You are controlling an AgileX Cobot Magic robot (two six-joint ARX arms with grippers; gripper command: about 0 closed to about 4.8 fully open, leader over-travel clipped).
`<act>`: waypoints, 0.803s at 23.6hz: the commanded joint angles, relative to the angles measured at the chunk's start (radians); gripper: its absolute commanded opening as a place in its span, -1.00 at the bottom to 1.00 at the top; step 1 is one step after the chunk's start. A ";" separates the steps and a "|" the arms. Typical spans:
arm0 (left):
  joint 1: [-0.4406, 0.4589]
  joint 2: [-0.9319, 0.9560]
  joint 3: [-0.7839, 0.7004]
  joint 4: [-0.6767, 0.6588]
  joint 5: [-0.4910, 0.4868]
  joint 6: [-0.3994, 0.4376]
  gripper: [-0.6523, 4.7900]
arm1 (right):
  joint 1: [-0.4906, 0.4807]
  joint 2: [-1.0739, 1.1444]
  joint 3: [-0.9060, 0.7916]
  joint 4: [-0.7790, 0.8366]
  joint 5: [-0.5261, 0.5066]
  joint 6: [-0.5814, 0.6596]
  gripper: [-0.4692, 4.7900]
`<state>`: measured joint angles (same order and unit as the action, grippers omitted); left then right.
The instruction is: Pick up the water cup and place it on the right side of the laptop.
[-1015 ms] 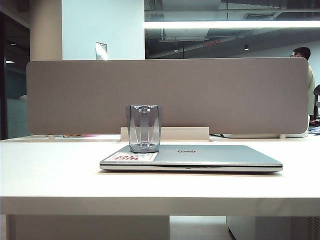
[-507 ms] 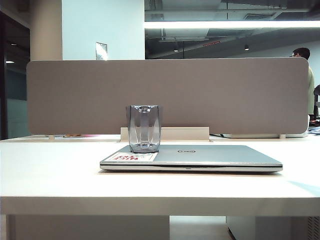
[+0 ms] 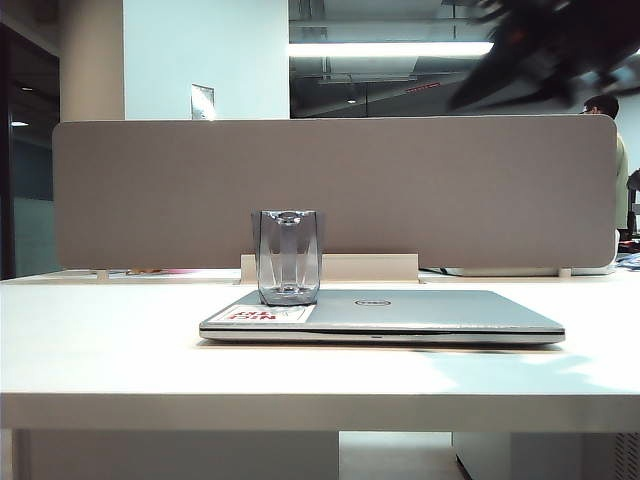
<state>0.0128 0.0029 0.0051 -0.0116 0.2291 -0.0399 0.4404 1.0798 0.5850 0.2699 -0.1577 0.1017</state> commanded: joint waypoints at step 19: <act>0.002 0.001 0.004 -0.018 0.089 -0.002 -0.78 | 0.275 0.575 0.375 0.093 0.002 0.003 -0.86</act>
<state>0.0128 0.0029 0.0051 -0.0414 0.3126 -0.0399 0.7094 1.6417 0.9417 0.3466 -0.1581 0.1020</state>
